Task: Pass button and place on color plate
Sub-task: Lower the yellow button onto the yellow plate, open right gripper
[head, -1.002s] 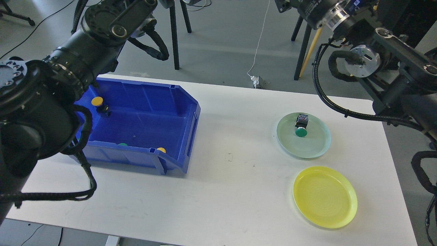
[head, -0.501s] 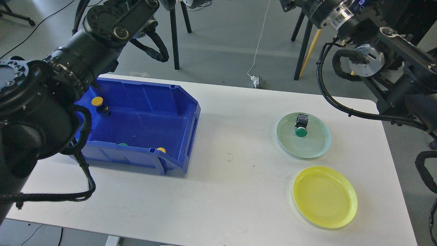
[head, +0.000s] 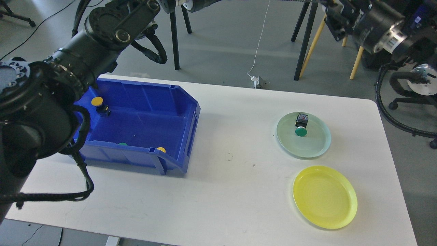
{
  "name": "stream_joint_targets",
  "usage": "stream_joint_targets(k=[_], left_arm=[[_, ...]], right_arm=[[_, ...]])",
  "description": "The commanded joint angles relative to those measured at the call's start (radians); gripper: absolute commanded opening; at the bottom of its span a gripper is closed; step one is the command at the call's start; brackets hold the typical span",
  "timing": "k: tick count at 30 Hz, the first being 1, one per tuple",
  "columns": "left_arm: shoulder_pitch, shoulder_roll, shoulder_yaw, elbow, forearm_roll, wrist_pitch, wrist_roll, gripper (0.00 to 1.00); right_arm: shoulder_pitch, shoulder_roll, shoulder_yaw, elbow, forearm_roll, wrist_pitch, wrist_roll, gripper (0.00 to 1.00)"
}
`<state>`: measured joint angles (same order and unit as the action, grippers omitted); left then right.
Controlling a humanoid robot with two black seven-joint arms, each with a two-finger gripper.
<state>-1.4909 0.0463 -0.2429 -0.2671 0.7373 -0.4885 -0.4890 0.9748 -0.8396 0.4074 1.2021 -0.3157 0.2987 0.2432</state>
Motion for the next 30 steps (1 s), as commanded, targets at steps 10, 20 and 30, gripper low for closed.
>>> stream_joint_targets(k=[10, 20, 30], left_arm=[[-0.015, -0.008, -0.079, -0.006, -0.003, 0.000, 0.000, 1.00], [-0.025, -0.020, -0.079, -0.007, -0.003, 0.000, 0.000, 1.00], [-0.043, -0.014, -0.081, -0.007, -0.003, 0.000, 0.000, 1.00]], right_arm=[[-0.520, -0.450, -0.087, 0.438, -0.005, 0.059, 0.024, 0.23], [-0.590, -0.474, -0.180, 0.401, -0.020, 0.036, 0.036, 0.23], [-0.599, -0.313, -0.208, 0.289, -0.068, -0.049, 0.025, 0.32]])
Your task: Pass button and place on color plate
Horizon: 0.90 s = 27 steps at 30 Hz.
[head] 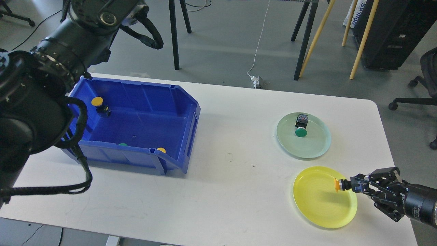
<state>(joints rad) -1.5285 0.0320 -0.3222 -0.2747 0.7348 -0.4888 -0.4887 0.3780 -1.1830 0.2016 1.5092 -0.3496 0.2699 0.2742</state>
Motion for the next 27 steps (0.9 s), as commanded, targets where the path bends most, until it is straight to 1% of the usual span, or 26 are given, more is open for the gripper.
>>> stream_joint_targets(k=[1, 3, 5, 7, 8, 12, 15, 18, 21, 24, 27], left_arm=[[-0.008, 0.000, 0.000, 0.000, -0.002, 0.000, 0.000, 1.00], [-0.010, 0.002, -0.001, 0.000, 0.000, 0.000, 0.000, 1.00], [-0.010, 0.003, -0.001, 0.000, 0.000, 0.000, 0.000, 1.00], [-0.010, 0.003, 0.000, 0.000, 0.000, 0.000, 0.000, 1.00], [-0.010, 0.005, 0.000, 0.000, 0.000, 0.000, 0.000, 1.00], [-0.012, 0.005, 0.000, 0.000, 0.000, 0.000, 0.000, 1.00], [-0.012, 0.006, 0.000, 0.000, 0.000, 0.000, 0.000, 1.00], [-0.013, 0.008, 0.002, 0.000, 0.002, 0.000, 0.000, 1.00], [-0.018, 0.006, 0.009, 0.002, 0.005, 0.000, 0.000, 1.00], [-0.015, 0.013, 0.003, 0.005, 0.002, 0.000, 0.000, 1.00], [-0.013, 0.019, 0.012, 0.006, 0.003, 0.000, 0.000, 1.00]], right_arm=[[-0.004, 0.034, -0.002, -0.024, -0.045, -0.026, -0.006, 0.34], [-0.007, 0.037, -0.002, -0.026, -0.048, -0.027, -0.004, 0.43], [-0.007, 0.036, -0.004, -0.024, -0.048, -0.026, -0.004, 0.56], [-0.008, 0.037, -0.004, -0.024, -0.048, -0.026, -0.006, 0.66], [-0.007, 0.037, -0.004, -0.024, -0.048, -0.024, -0.004, 0.69], [-0.007, 0.037, 0.004, -0.024, -0.046, -0.024, -0.006, 0.79], [-0.004, 0.036, 0.015, -0.023, -0.045, -0.023, -0.007, 0.83], [0.019, 0.026, 0.053, -0.015, -0.032, -0.027, -0.009, 0.93], [0.039, 0.023, 0.171, -0.017, -0.031, -0.027, -0.013, 0.96], [0.045, 0.034, 0.348, -0.027, -0.032, -0.031, -0.015, 0.97], [0.045, 0.051, 0.510, -0.082, -0.032, -0.031, -0.021, 0.98]])
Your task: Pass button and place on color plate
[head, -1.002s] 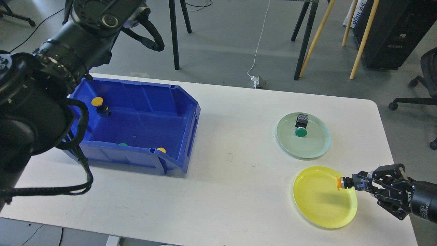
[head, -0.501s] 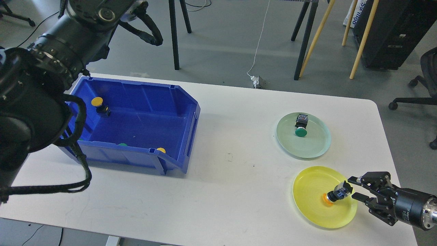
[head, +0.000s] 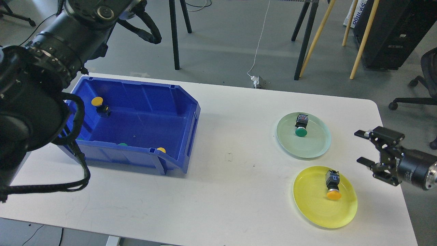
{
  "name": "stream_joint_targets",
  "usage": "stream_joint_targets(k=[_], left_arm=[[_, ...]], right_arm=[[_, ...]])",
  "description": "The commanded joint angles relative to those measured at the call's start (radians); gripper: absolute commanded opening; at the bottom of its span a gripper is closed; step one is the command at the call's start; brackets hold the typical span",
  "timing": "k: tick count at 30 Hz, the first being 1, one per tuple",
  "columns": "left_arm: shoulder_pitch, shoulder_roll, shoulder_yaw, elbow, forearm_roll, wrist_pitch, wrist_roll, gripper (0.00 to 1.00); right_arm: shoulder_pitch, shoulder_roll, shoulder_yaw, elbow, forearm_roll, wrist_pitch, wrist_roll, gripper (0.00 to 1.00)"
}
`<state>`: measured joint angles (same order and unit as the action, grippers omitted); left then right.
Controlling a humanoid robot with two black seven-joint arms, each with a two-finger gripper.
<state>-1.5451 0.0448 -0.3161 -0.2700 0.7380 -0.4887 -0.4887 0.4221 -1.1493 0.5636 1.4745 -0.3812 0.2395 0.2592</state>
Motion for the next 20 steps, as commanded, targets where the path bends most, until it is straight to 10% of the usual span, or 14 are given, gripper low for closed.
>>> stream_joint_targets(k=[1, 8, 20], left_arm=[[0.005, 0.009, 0.006, 0.005, 0.000, 0.000, 0.000, 1.00], [0.013, 0.023, 0.012, 0.009, 0.008, 0.000, 0.000, 1.00], [0.014, 0.000, 0.002, 0.083, -0.121, 0.000, 0.064, 0.99]], right_arm=[[0.009, 0.043, 0.185, -0.078, -0.001, 0.000, -0.020, 0.98], [0.372, 0.308, 0.181, -0.405, -0.002, -0.005, -0.273, 0.97], [0.684, 0.649, 0.055, -0.958, -0.016, -0.009, -0.219, 0.98]])
